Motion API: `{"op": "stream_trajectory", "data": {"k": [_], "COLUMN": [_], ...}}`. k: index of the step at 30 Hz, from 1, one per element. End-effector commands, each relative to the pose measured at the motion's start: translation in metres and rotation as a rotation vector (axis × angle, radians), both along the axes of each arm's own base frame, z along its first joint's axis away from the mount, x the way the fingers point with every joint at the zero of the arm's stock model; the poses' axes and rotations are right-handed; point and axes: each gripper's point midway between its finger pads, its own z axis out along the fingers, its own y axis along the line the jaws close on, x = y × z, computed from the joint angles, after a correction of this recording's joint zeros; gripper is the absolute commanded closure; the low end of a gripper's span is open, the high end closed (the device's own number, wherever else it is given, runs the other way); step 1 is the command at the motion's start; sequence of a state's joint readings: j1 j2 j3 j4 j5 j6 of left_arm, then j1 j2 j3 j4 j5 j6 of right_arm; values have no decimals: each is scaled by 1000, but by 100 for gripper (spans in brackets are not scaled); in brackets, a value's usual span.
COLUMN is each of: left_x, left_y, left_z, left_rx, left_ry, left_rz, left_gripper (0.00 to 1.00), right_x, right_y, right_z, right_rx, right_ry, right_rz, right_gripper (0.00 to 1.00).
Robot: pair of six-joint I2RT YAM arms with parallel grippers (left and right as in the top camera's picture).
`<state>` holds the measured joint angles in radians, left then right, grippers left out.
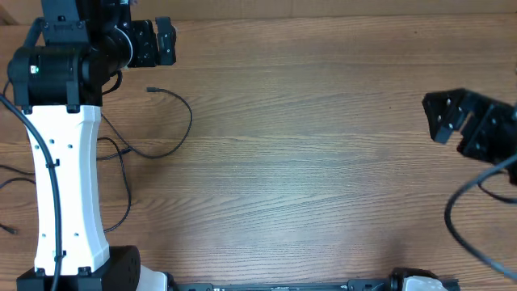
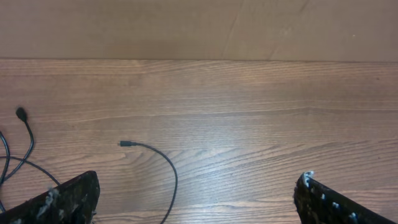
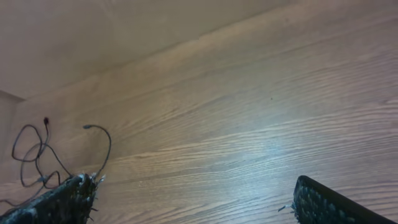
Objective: Untangle cables
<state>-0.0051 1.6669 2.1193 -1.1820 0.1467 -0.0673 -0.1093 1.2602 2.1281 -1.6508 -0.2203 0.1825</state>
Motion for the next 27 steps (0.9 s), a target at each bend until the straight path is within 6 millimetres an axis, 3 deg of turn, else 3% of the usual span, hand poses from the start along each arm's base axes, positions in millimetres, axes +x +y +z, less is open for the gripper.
{"op": "stream_trajectory", "data": {"k": [1,14,22,27], "left_x": [2,2,2,2], "left_y": [-2,-2,-2,-2], "left_z": [-1,-1,-1,-1], "left_rx": [-1,-2,-2,-1], "left_ry": [2,2,2,2], "left_rz": [-10,-10,-10,-10], "left_gripper": [0,0,0,0], "right_x": [-1,4,-21,-24], "right_y": [-2,-2,-3,-3], "right_z": [4,1,4,11], "right_rx": [-17,-16,-36,-42], "right_ry": [-17,-1,-29,-141], "right_rz": [-2,-2,-16,-23], "right_gripper": [0,0,0,0]}}
